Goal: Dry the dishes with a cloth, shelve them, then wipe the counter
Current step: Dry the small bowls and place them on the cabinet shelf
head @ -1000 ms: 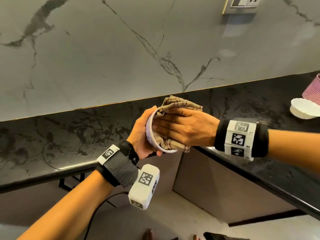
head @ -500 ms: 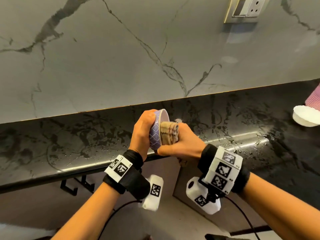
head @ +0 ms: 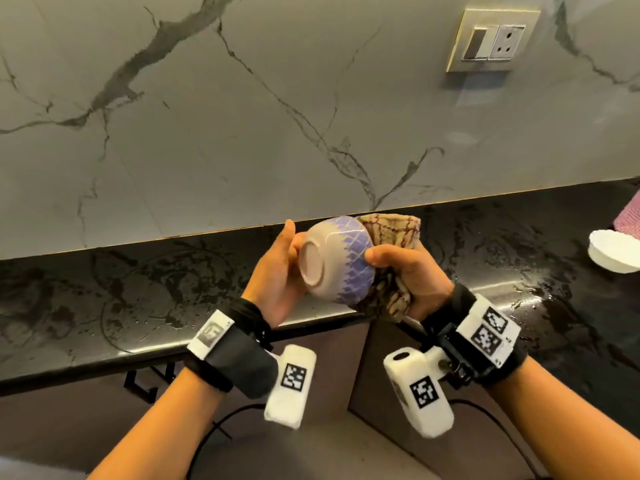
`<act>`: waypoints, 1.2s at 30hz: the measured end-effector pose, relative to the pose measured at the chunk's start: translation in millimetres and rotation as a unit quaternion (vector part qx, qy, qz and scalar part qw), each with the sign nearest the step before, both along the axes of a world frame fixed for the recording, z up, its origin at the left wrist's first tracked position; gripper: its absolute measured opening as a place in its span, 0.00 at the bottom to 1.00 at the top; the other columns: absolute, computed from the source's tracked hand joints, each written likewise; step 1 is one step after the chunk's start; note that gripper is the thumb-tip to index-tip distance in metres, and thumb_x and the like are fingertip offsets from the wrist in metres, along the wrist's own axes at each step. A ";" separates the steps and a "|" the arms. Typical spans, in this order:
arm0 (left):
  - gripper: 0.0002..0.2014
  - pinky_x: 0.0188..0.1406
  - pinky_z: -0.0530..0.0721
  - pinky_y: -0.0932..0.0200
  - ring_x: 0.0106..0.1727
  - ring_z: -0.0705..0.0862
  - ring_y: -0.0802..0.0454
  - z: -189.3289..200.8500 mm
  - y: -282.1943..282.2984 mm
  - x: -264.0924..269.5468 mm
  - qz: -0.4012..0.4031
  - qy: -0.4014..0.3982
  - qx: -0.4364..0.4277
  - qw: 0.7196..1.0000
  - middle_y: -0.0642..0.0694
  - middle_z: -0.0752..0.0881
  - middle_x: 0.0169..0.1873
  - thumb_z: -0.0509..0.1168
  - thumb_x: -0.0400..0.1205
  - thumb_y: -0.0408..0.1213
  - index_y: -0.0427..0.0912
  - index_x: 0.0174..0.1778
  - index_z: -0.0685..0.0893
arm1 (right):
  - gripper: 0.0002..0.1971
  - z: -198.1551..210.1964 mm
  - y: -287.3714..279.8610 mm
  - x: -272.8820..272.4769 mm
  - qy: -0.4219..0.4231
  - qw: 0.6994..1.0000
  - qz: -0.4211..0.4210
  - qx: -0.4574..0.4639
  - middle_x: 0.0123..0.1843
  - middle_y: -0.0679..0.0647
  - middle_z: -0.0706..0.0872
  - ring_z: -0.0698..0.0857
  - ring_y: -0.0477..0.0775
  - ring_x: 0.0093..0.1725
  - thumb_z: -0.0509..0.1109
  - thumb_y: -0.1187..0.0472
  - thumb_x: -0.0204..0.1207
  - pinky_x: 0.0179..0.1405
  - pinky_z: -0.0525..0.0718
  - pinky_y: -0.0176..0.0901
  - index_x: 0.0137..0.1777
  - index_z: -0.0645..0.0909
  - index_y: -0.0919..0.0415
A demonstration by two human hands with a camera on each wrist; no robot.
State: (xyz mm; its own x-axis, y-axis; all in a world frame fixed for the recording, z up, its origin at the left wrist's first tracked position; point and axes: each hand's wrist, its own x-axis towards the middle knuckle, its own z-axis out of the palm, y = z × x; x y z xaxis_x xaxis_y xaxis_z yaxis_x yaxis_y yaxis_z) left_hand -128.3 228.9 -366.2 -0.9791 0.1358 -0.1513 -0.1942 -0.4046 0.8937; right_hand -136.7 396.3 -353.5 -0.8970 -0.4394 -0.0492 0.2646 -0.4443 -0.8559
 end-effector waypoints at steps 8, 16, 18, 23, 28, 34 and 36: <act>0.11 0.37 0.81 0.57 0.34 0.82 0.53 5.9 -3.7 -5.0 0.088 -0.007 -0.059 0.994 0.47 0.84 0.34 0.56 0.85 0.33 0.40 0.42 0.81 | 0.17 -10.4 11.3 -15.8 0.290 0.874 -0.312 0.236 0.57 0.57 0.88 0.86 0.51 0.58 0.69 0.73 0.74 0.63 0.83 0.53 0.61 0.82 0.60; 0.19 0.66 0.78 0.42 0.57 0.84 0.33 16.6 10.4 -1.2 -0.003 -0.024 0.004 1.000 0.28 0.84 0.55 0.53 0.82 0.39 0.31 0.57 0.83 | 0.30 -53.4 -21.8 1.8 0.608 0.627 -0.212 0.438 0.78 0.58 0.63 0.58 0.68 0.80 0.49 0.34 0.78 0.74 0.59 0.73 0.74 0.67 0.49; 0.22 0.70 0.69 0.31 0.63 0.78 0.23 14.9 10.8 0.4 0.008 0.011 -0.032 0.999 0.20 0.78 0.63 0.58 0.78 0.40 0.29 0.62 0.80 | 0.30 -46.4 -23.3 2.8 0.588 0.650 -0.239 0.418 0.77 0.56 0.64 0.60 0.66 0.79 0.47 0.32 0.77 0.75 0.61 0.68 0.72 0.68 0.48; 0.07 0.49 0.85 0.47 0.45 0.86 0.44 20.5 19.2 11.1 0.037 0.160 -0.149 0.975 0.37 0.87 0.40 0.60 0.80 0.22 0.30 0.48 0.82 | 0.29 -14.3 -37.1 -2.5 0.516 0.741 -0.274 0.331 0.67 0.47 0.74 0.71 0.52 0.70 0.48 0.31 0.76 0.69 0.70 0.62 0.64 0.78 0.48; 0.08 0.52 0.85 0.44 0.47 0.84 0.37 16.4 12.6 14.2 0.018 0.267 -0.266 0.926 0.38 0.86 0.42 0.65 0.76 0.32 0.43 0.49 0.84 | 0.19 12.2 -34.8 -20.4 0.277 0.952 -0.130 -0.004 0.55 0.52 0.87 0.85 0.50 0.59 0.65 0.41 0.72 0.63 0.82 0.47 0.53 0.84 0.54; 0.17 0.31 0.72 0.60 0.29 0.70 0.56 -6.8 5.6 17.7 0.024 0.364 -0.405 0.839 0.47 0.74 0.27 0.64 0.75 0.45 0.31 0.40 0.80 | 0.24 -1.7 -25.3 -33.4 0.026 0.986 -0.079 -0.146 0.45 0.52 0.90 0.89 0.48 0.45 0.47 0.47 0.84 0.48 0.88 0.41 0.53 0.81 0.62; 0.14 0.30 0.72 0.64 0.29 0.70 0.58 -14.9 7.6 19.2 0.035 0.369 -0.401 0.838 0.50 0.73 0.26 0.62 0.74 0.47 0.37 0.39 0.79 | 0.29 -12.8 -26.0 -30.2 -0.033 0.984 -0.078 -0.159 0.43 0.55 0.91 0.90 0.50 0.42 0.45 0.43 0.84 0.42 0.89 0.42 0.50 0.85 0.60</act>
